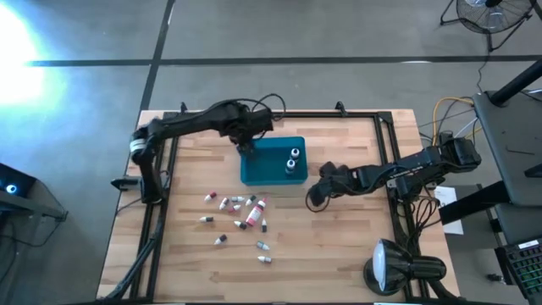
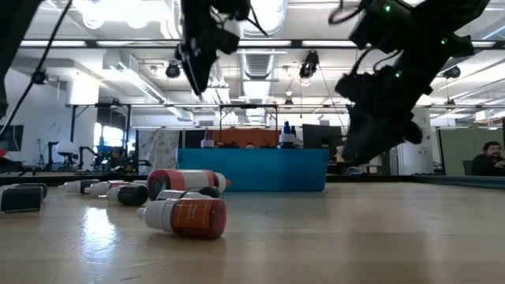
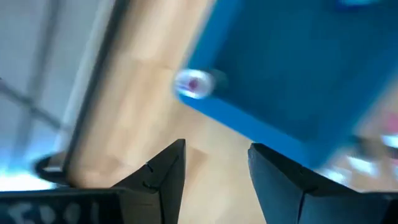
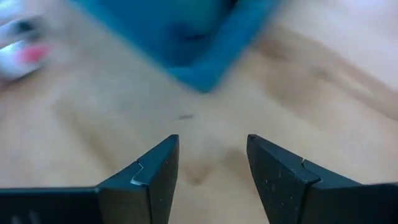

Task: Pick & Place food coloring
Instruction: Put the large pink food coloring bottle into the bin

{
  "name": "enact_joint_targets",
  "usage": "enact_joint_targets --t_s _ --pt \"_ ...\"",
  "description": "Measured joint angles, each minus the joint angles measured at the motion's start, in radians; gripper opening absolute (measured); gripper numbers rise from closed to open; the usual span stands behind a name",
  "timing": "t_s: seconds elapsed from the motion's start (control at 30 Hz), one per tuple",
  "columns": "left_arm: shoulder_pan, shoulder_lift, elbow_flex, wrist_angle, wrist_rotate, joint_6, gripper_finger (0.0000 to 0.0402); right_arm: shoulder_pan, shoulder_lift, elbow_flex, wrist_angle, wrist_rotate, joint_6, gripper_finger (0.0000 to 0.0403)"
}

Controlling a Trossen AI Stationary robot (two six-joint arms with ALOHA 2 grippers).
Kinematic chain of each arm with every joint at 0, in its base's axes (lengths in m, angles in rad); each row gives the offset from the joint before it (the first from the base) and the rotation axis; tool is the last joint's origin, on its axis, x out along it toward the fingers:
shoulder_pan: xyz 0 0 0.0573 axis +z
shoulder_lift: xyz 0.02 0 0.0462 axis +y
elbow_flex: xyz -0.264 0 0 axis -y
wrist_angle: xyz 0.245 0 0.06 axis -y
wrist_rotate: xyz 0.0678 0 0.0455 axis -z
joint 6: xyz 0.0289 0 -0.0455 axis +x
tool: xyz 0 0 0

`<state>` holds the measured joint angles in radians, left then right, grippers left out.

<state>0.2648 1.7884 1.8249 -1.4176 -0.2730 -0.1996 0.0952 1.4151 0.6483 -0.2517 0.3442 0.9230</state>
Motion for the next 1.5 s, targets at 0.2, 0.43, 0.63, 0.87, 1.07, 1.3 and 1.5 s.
enact_joint_targets --t_s 0.2,0.43,0.63,0.87,1.07,1.3,1.5 --pt "-0.100 -0.136 -0.163 0.064 0.178 -0.116 0.0151 0.001 0.001 0.000 0.212 -0.207 -0.327 0.0183" --pt "-0.245 -0.281 -0.497 0.119 0.238 -0.324 0.0151 -0.035 0.001 0.005 0.247 -0.232 -0.230 0.0183" --pt "-0.411 -0.427 -0.769 0.388 0.245 -0.417 0.0152 -0.032 0.009 0.015 0.285 -0.342 -0.072 0.0183" --pt "-0.445 -0.485 -1.006 0.761 0.285 -0.562 0.0152 0.021 0.009 0.017 0.265 -0.242 0.473 0.0183" --pt "-0.445 -0.417 -1.059 1.008 0.212 -0.645 0.0152 0.096 0.016 0.017 0.154 -0.168 0.735 0.0183" --pt "-0.481 -0.266 -0.932 1.032 0.184 -0.691 0.0152 0.190 0.026 0.033 0.032 -0.158 0.936 0.0182" --pt "-0.501 -0.123 -0.755 0.868 0.109 -0.729 0.0152 0.229 0.027 0.031 -0.063 -0.158 0.964 0.0182"
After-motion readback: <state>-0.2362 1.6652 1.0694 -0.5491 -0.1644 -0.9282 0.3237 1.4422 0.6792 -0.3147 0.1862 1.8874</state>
